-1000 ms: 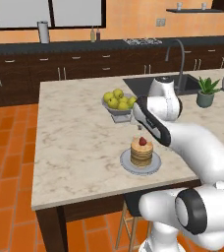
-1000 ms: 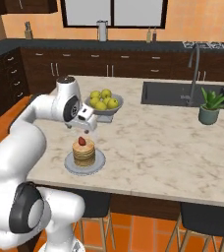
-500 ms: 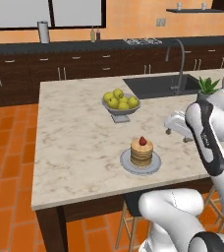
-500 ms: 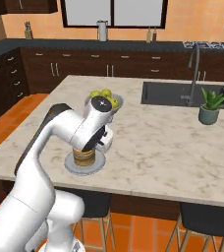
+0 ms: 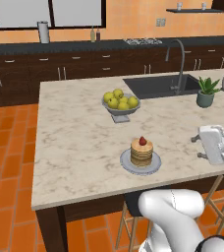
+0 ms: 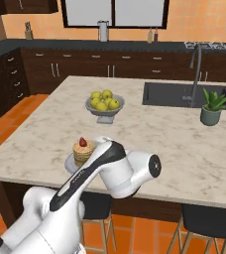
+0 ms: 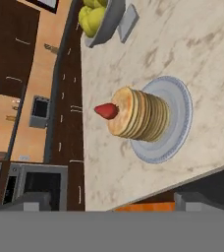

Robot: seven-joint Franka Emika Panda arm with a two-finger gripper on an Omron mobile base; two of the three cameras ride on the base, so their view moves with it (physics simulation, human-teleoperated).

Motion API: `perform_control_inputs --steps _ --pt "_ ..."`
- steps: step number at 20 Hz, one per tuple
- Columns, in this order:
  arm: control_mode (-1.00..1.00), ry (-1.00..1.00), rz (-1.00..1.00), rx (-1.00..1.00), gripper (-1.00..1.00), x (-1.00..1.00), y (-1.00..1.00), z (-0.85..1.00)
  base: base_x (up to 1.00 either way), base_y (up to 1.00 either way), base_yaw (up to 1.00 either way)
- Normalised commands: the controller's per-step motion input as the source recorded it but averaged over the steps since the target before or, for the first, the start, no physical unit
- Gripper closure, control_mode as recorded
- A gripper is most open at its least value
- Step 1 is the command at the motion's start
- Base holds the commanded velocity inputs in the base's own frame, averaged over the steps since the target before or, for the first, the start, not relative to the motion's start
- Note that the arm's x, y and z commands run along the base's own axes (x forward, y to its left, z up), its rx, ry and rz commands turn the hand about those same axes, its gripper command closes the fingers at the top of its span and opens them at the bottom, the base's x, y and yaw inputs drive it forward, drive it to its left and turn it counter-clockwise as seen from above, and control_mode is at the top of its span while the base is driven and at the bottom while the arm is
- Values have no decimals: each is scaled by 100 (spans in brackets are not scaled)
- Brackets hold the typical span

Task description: Take the strawberry from the fridge and place it on top of the pancake, located on the dining counter.

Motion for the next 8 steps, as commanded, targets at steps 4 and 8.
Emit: perform_control_inputs --steps 4,8 --pt "-100 2 0 6 -100 0 -20 -18 0 0 0" --pt "-100 16 0 5 -100 6 -21 -23 0 0 0"
